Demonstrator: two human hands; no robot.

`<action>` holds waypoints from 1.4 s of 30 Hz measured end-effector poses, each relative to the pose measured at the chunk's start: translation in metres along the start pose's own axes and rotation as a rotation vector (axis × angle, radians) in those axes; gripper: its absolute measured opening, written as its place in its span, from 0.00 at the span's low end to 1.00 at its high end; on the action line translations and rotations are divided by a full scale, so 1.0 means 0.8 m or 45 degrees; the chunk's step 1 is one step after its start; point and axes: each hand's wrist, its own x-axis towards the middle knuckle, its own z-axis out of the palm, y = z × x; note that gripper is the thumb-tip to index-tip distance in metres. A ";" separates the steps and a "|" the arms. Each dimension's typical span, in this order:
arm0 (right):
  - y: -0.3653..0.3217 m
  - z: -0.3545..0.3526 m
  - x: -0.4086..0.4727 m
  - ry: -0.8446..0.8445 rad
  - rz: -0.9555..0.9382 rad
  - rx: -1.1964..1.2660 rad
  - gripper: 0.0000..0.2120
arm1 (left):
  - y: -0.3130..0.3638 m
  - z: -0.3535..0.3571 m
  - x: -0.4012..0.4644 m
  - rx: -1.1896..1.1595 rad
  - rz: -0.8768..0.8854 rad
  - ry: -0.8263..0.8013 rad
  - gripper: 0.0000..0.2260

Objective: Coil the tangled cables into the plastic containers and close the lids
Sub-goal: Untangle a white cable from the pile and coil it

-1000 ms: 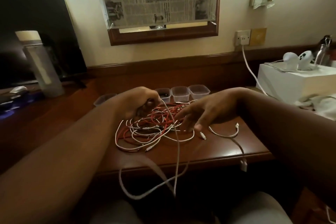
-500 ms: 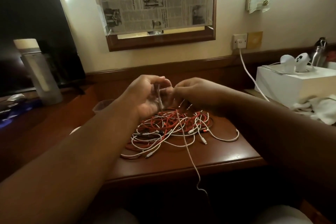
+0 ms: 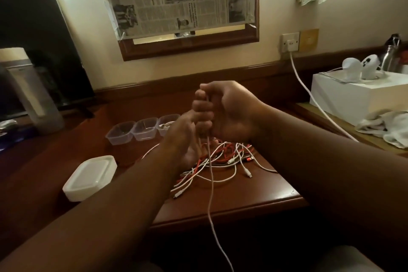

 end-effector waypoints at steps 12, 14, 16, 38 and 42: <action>0.014 -0.098 0.028 0.203 0.029 -1.842 0.17 | 0.008 -0.058 0.000 1.570 0.477 -0.038 0.06; 0.027 -0.096 0.031 -0.062 0.300 -1.324 0.29 | 0.015 -0.066 0.007 1.539 0.654 0.059 0.06; 0.034 -0.094 0.033 -0.344 0.434 -0.778 0.32 | 0.011 -0.071 0.015 1.178 0.645 0.109 0.05; 0.042 -0.077 0.056 0.119 0.245 -1.747 0.29 | 0.007 -0.094 0.033 1.353 0.580 0.127 0.01; 0.042 -0.076 0.048 0.007 0.372 -1.543 0.30 | -0.001 -0.101 0.039 1.103 0.498 0.129 0.01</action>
